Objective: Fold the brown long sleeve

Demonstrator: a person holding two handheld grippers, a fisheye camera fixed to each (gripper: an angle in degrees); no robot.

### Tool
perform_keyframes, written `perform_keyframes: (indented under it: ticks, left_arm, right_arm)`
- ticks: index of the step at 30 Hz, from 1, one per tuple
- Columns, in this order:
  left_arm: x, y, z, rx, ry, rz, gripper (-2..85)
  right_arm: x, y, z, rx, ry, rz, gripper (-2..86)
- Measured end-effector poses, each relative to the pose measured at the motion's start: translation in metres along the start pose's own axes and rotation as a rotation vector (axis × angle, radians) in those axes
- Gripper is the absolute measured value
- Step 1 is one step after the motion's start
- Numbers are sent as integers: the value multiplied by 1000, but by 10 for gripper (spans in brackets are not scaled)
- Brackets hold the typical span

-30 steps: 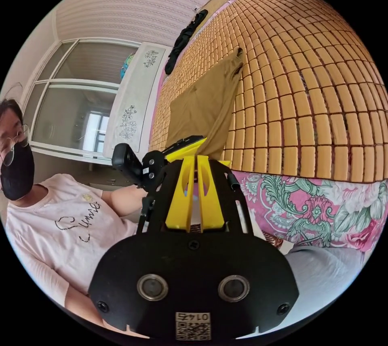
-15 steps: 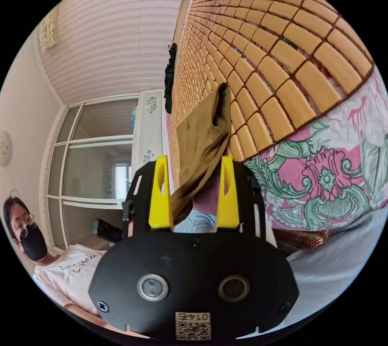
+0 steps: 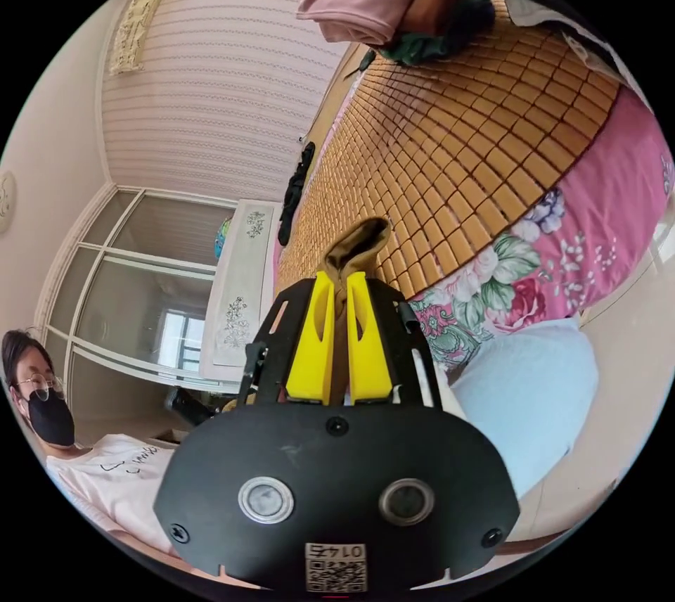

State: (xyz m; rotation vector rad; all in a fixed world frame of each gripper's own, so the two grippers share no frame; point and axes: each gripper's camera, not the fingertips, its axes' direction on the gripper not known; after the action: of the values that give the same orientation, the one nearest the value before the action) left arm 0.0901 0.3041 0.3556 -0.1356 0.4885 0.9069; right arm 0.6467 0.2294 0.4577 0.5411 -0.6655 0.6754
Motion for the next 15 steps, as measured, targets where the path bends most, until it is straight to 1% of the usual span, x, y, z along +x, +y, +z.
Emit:
perform_keyframes:
  ticks: [4, 7, 9, 11, 13, 15]
  left_arm:
    - [-24, 7, -16, 58, 4, -74, -2]
    - [-54, 29, -35, 90, -58, -185, -2]
    - [-75, 46, -45, 105, -99, -262, -3]
    - [-103, 68, -53, 107, -134, -378, -3]
    - [-123, 81, -55, 104, -143, -444, -3]
    - [-143, 92, -55, 104, -139, -518, -3]
  right_arm:
    - [-42, -11, 10, -82, 105, -89, 23]
    - [-85, -23, 59, -195, 157, -188, 24]
    - [-114, -30, 114, -275, 192, -250, 24]
    - [-129, -33, 159, -336, 206, -265, 25]
    - [-141, -36, 202, -395, 232, -266, 26]
    - [-154, -36, 254, -466, 336, -270, 29]
